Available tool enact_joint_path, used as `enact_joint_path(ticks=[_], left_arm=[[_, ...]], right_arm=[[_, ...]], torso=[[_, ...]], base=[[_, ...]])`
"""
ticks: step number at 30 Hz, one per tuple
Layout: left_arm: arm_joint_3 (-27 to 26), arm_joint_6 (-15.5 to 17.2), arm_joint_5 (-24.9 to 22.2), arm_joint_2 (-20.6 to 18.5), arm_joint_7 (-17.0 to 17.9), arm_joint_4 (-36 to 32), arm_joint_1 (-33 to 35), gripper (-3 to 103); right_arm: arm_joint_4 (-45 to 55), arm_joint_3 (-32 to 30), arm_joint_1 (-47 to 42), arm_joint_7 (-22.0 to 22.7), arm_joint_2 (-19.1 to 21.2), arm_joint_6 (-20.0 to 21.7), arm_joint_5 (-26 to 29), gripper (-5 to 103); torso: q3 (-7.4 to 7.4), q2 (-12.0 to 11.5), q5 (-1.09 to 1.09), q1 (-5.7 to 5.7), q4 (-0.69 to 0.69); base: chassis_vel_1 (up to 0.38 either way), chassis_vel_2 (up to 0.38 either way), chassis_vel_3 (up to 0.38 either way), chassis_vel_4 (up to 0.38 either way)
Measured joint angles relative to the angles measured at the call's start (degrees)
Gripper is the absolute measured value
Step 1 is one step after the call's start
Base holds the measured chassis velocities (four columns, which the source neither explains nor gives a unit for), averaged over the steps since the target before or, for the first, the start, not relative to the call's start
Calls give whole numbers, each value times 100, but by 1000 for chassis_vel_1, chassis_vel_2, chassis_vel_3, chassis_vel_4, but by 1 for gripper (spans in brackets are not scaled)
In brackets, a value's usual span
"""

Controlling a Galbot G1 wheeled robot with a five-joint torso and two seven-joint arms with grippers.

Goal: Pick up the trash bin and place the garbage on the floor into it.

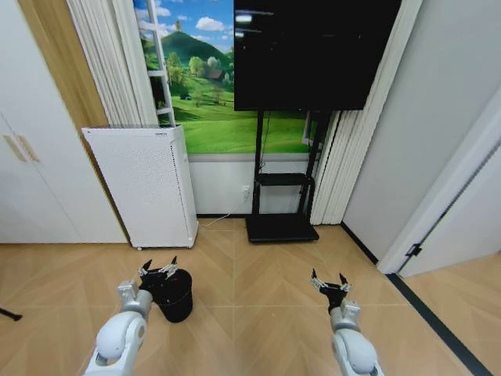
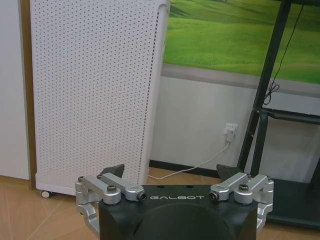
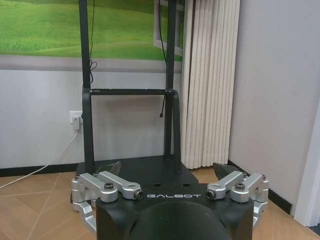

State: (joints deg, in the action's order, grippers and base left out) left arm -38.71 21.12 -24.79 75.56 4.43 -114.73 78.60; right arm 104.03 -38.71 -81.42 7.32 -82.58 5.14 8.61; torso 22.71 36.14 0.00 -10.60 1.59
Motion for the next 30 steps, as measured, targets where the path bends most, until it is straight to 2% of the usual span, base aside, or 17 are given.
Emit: enact_joint_path(ticks=[17, 30], left_arm=[[81, 52, 83, 57, 142, -26, -75, 100], [112, 52, 89, 104, 153, -20, -88, 100]], right_arm=[[-1, 77, -41, 12, 65, 34, -21, 100], [-55, 46, -85, 82, 145, 52, -11, 100]], torso=[[16, 21, 0, -11, 0], [-1, -2, -1, 3, 0]], base=[[2, -2, -4, 3], [141, -121, -133, 126]])
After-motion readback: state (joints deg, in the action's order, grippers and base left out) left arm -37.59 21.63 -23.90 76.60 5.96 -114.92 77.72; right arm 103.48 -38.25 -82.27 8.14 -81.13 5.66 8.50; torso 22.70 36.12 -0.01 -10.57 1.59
